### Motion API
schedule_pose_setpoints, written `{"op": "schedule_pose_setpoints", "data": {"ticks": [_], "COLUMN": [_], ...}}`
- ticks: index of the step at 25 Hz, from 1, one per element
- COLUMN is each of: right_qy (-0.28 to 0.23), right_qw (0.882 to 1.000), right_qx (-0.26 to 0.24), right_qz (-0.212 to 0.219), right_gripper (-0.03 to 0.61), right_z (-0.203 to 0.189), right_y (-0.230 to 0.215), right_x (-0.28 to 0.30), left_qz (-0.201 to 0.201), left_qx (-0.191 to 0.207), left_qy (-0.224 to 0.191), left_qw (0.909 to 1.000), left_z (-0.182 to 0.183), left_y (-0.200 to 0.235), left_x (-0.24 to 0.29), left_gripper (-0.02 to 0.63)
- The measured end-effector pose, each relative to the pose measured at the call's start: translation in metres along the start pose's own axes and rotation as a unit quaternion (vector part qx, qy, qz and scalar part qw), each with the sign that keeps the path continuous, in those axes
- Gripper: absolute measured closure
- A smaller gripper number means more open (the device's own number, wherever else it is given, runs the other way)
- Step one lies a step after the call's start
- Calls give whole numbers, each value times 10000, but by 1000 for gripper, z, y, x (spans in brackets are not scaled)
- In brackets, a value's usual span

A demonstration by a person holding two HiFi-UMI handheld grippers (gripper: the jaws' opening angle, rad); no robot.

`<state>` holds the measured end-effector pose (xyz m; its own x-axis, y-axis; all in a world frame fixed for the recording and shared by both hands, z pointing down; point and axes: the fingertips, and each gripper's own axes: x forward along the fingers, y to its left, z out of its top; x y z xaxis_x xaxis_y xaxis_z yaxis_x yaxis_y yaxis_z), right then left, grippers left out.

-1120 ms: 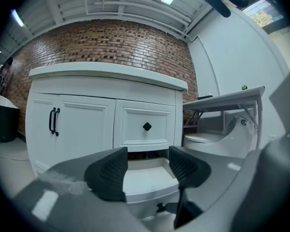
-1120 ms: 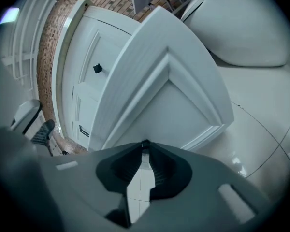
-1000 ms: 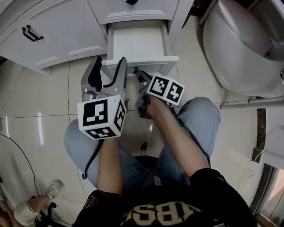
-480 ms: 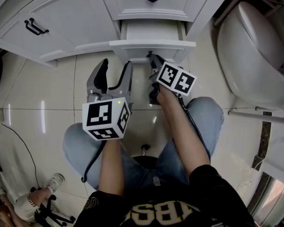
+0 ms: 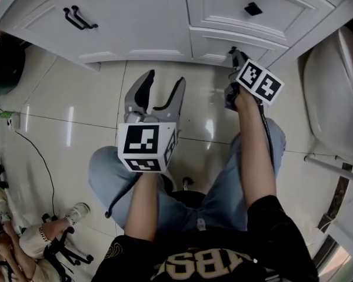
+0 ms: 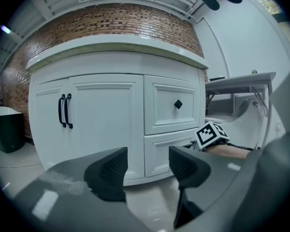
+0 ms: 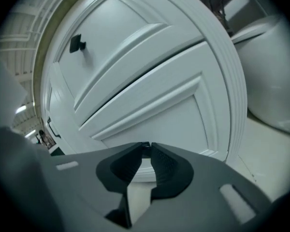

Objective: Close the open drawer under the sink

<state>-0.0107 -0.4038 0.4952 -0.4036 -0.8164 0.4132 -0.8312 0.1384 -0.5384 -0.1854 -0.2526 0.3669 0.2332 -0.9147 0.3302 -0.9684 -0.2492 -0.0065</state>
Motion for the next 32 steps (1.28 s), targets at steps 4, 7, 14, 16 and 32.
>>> {"op": "schedule_pose_setpoints", "data": {"ticks": [4,7,14,16,32], "right_qy": [438,723,413,242,-1653], "right_qw": [9984,9956,9841,9825,9607], "right_qx": [-328,-511,-1294,-1412,-1817], "right_qz": [106,319,1148,1193,1290], "right_gripper": [526,526,526,526,522], "right_z": [-3,-4,16,22,67], "right_y": [5,5,46,51,72], "right_x": [3,4,-49,-73,-273], "left_qz": [31,-1,-237,-315,-538], "left_qx": [-5,-82,-47,-26,73], "left_qy": [-65,-166,-505,-568,-1112], "left_qw": [10000,9998,9984,9979,9923], "left_z": [7,18,46,49,62], "left_y": [18,16,-16,-27,-102], "left_x": [5,8,3,-2,-78], "left_gripper": [345,345,345,345,345]}}
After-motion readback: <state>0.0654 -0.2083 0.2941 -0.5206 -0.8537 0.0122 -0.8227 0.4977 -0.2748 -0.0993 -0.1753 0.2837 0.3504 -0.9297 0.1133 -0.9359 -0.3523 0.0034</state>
